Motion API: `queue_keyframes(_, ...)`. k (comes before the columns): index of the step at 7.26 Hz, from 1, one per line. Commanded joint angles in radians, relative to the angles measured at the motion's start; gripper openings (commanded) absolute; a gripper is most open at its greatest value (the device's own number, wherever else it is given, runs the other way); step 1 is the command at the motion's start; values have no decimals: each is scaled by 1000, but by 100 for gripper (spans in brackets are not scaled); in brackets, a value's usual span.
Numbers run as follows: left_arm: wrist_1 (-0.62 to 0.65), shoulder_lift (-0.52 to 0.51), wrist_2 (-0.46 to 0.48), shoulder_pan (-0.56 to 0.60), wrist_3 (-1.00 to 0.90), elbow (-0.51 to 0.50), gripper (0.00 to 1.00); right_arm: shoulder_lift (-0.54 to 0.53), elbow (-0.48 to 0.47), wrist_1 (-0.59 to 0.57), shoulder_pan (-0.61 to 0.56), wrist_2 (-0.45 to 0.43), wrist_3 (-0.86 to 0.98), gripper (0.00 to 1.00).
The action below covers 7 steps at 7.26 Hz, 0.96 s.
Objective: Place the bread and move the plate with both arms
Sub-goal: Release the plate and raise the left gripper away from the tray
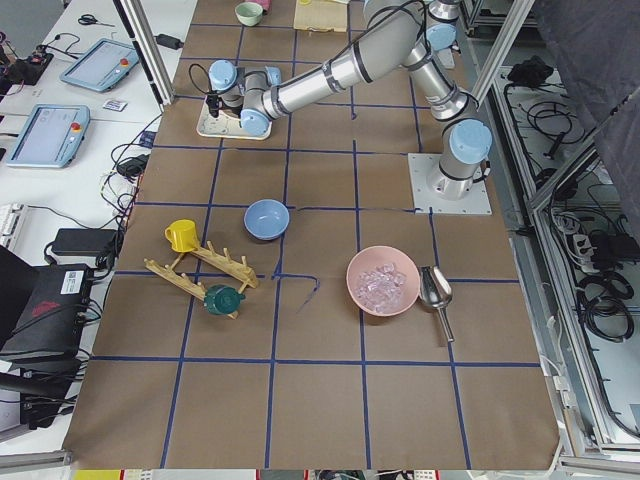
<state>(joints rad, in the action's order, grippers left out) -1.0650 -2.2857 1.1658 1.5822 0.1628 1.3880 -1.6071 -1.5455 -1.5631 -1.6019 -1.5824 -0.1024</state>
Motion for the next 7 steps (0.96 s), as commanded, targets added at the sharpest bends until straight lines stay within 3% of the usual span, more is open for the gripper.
queue_keyframes(1,-53,38,12,-2,1,-16,100,-1,1,2,0,1,-3,100)
queue_keyframes(2,-108,89,94,4,-6,-23,100,3,-4,0,2,-1,4,100)
queue_keyframes(3,-200,165,116,13,-9,-21,100,0,1,0,0,2,-3,100)
queue_keyframes(5,-433,355,214,25,-16,-12,100,1,-4,0,2,-1,1,100)
queue_keyframes(7,-579,527,247,25,-29,41,100,3,-4,0,0,-1,1,100)
